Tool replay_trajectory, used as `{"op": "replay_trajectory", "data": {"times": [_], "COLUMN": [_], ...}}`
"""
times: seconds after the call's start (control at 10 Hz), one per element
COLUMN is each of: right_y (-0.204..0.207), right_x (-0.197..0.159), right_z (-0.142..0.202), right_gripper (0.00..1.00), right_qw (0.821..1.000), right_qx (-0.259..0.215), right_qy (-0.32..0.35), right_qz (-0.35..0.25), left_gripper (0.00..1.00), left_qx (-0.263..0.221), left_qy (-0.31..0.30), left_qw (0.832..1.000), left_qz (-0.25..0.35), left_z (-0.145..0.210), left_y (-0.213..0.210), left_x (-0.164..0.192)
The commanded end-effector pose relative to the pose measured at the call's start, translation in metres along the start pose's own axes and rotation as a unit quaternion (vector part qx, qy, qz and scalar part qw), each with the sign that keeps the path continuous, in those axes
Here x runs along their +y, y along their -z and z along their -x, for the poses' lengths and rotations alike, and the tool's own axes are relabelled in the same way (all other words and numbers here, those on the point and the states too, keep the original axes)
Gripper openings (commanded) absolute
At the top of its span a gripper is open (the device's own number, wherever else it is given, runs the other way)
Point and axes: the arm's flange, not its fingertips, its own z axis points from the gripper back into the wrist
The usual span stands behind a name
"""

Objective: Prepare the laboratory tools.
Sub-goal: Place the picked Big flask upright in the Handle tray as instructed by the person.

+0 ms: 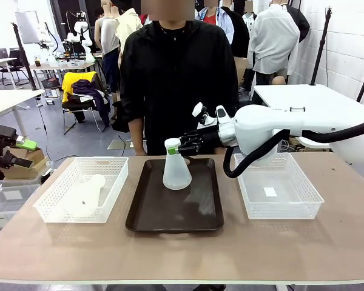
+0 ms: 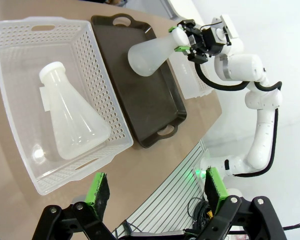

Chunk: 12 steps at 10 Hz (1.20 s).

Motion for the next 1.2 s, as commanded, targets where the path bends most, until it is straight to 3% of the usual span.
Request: {"op": "replay_trajectory", "data": {"times": [0.0,0.1,0.6,1.1], "right_y": [0.004,0.005,0.005,-0.014], "right_x": [-0.002,-0.002,-0.001,0.016], "right_z": [-0.002,0.001,0.008,0.010], "right_gripper": [0.00,0.00,0.97,1.00], "right_qw": [1.000,1.000,1.000,0.999], "right_qx": [0.006,0.007,0.016,0.038], "right_qy": [0.003,0.008,0.022,0.035], "right_qz": [-0.004,-0.006,-0.003,0.003], "left_gripper": [1.00,1.00,1.00,1.00], "left_qx": [0.005,0.005,0.005,0.005], "left_qy": [0.005,0.005,0.005,0.005], "left_qw": [1.000,1.000,1.000,1.000], "left_qz": [-0.002,-0.002,-0.002,-0.002], "left_z": [0.002,0.002,0.002,0.002], "left_y": [-0.002,-0.002,-0.002,-0.002], "left_x": [0.000,0.000,0.000,0.000]}}
